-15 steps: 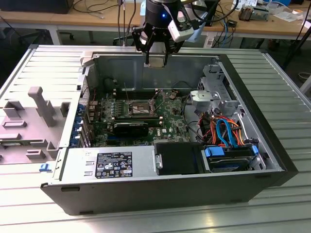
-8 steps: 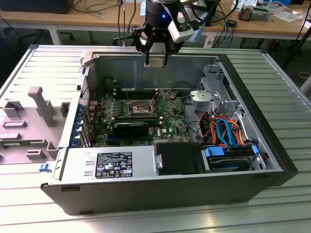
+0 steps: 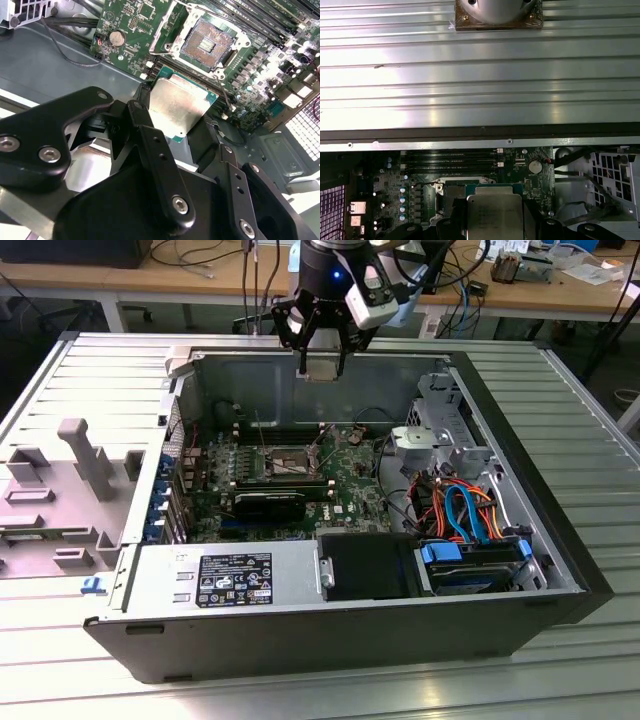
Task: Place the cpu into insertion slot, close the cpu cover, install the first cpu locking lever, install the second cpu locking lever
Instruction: 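Place the cpu into insertion slot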
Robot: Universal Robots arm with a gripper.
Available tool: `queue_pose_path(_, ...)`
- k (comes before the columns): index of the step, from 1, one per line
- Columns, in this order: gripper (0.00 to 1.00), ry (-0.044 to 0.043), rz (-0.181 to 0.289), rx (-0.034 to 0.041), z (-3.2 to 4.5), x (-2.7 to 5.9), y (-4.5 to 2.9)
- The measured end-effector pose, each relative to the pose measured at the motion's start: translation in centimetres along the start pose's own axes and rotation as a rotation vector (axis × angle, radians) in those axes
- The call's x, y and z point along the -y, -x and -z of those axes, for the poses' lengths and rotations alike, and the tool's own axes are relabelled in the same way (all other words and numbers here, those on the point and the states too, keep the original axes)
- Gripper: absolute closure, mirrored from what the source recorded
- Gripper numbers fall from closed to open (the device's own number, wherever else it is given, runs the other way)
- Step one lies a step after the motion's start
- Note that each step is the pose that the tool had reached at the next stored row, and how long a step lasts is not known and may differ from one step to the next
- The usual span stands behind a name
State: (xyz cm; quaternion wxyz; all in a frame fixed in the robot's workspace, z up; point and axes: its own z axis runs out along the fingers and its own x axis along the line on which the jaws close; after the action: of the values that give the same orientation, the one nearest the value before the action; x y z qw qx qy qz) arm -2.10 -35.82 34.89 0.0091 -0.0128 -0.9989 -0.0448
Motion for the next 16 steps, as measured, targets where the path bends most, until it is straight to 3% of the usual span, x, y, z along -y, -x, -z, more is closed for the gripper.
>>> queue_pose_path(16,0.46,0.0,0.0,0.0,-0.38,0.03,0.01)
